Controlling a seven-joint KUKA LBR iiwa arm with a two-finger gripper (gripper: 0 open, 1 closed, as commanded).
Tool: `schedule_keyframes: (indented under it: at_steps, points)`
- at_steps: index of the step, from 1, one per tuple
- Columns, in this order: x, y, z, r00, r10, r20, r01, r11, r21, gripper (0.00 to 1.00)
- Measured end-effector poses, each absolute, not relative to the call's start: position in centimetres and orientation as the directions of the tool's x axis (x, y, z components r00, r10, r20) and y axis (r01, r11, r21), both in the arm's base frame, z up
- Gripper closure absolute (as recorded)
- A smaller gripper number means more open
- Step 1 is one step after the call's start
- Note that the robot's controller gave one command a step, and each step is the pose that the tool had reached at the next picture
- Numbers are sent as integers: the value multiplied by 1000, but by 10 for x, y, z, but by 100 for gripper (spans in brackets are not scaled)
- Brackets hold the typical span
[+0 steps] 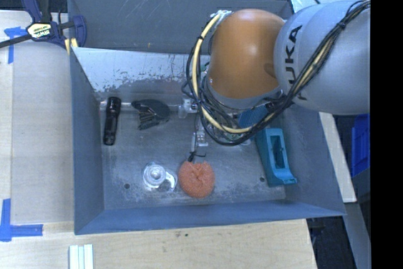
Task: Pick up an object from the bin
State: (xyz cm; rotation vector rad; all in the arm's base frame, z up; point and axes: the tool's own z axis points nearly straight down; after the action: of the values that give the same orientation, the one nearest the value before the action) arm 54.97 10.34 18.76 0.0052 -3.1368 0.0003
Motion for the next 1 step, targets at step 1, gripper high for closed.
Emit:
schedule_keyframes:
  at_steps: [1]
  points:
    - [551, 103, 192, -1000, 0, -3, 0, 1000, 1, 0]
